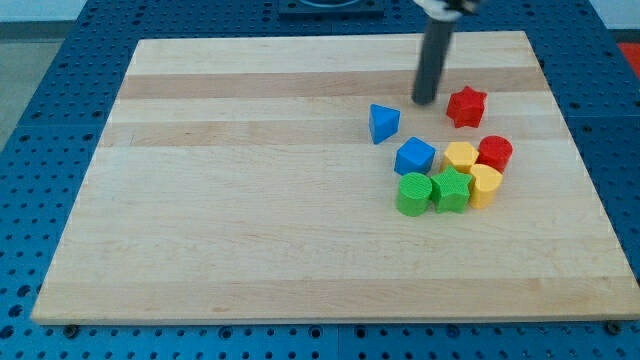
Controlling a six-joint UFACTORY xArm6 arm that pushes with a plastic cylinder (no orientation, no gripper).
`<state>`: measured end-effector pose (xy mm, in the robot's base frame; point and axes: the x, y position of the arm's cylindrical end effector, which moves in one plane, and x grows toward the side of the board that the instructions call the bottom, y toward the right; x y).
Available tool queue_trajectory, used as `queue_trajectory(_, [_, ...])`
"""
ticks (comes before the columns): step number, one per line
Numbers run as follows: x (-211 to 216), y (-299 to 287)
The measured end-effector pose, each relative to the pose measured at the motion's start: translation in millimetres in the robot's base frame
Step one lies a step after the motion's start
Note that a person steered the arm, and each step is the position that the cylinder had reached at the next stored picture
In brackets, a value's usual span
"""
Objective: Push the group of blocks towards the bottom side of the board
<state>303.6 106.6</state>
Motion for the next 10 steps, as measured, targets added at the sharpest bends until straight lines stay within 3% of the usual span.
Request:
queue_trajectory(1, [-50.2, -46.1])
queue_trajectory(2, [-36.3, -83.5])
queue_trajectory(4, [-21.6, -45.8])
queue_trajectory(6, [107.8, 7.7])
queue_trajectory(7, [107.0, 9.7])
queue_trajectory(8, [66.2, 8.4])
queue_trajectory(9, [-45.3, -2.2])
queue_trajectory(10, [-110.0, 32.5])
